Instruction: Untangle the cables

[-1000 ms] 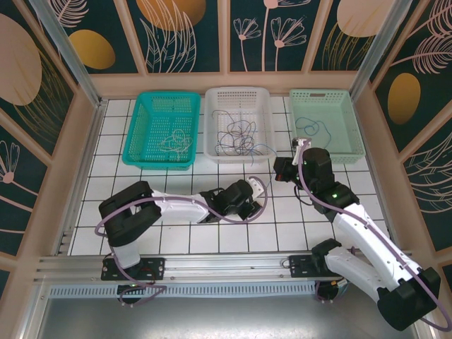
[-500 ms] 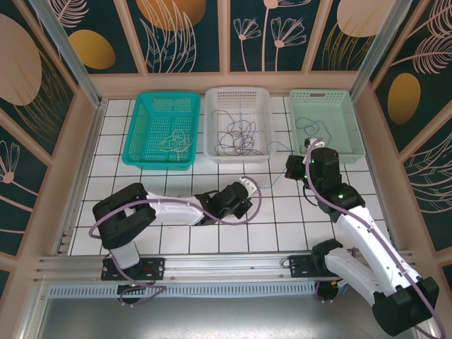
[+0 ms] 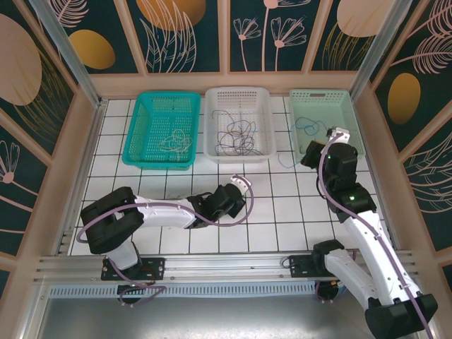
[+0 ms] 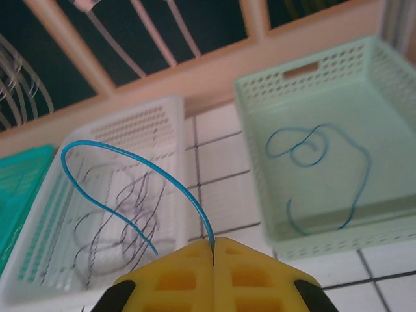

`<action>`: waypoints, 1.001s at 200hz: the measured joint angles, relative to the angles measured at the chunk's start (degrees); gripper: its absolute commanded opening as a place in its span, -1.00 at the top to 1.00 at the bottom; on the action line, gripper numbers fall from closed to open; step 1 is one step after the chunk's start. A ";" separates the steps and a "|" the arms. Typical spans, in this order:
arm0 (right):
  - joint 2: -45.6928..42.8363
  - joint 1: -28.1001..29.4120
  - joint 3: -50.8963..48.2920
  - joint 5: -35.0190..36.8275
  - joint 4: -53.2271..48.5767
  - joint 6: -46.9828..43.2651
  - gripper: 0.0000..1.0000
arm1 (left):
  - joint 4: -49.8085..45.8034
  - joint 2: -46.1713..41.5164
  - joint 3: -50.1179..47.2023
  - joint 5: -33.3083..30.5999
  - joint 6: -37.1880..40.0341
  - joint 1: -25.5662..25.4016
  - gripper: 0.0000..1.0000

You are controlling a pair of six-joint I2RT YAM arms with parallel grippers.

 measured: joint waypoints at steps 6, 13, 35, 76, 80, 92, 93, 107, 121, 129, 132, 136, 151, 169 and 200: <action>0.02 -1.09 -0.35 0.48 1.03 -0.33 1.00 | 0.00 0.00 0.00 0.00 0.00 0.00 1.00; 0.22 -2.67 -0.83 0.72 2.29 -0.59 1.00 | 0.00 0.00 0.00 0.00 0.00 0.00 1.00; 2.27 -8.85 -2.03 0.26 6.51 -0.98 1.00 | 0.04 -0.50 0.00 0.02 -0.37 0.00 1.00; 8.35 -23.06 -6.40 -5.64 16.20 -0.39 1.00 | 2.19 -2.80 -0.22 0.22 -0.87 0.00 1.00; 8.96 -24.37 -6.67 -6.56 16.92 -0.09 1.00 | 2.29 -2.99 -0.22 0.26 -0.90 0.00 1.00; 11.54 -28.24 -7.19 -9.57 19.50 1.09 1.00 | 3.06 -3.21 -0.24 0.74 -1.03 0.00 1.00; 11.82 -28.68 -7.19 -9.97 19.71 1.27 1.00 | 3.08 -3.21 -0.24 0.74 -1.03 0.00 1.00; 15.56 -31.52 -7.17 -13.31 22.56 2.45 1.00 | 3.50 -3.21 -0.24 1.20 -1.03 0.00 1.00; 19.58 -32.24 -6.93 -16.44 24.59 2.93 1.00 | 3.67 -3.21 -0.22 1.57 -1.05 0.00 1.00; 22.12 -32.26 -6.71 -18.12 25.46 3.15 1.00 | 3.89 -3.21 -0.22 1.75 -1.03 0.00 1.00; 22.95 -32.24 -6.64 -18.62 25.77 3.23 1.00 | 3.98 -3.21 -0.22 1.88 -1.03 0.00 1.00; 23.98 -32.24 -6.60 -19.39 26.08 3.41 1.00 | 4.13 -3.21 -0.22 2.01 -1.05 0.00 1.00; 27.08 -32.26 -6.58 -20.48 26.95 4.02 1.00 | 4.79 -3.21 -0.22 2.51 -1.05 0.00 1.00; 30.08 -32.26 -6.19 -20.65 28.28 4.44 1.00 | 5.44 -3.23 -0.24 2.67 -1.07 0.00 1.00; 35.23 -32.44 -3.28 -21.29 30.03 5.73 1.00 | 6.49 -4.98 -1.22 2.93 -1.25 0.00 1.00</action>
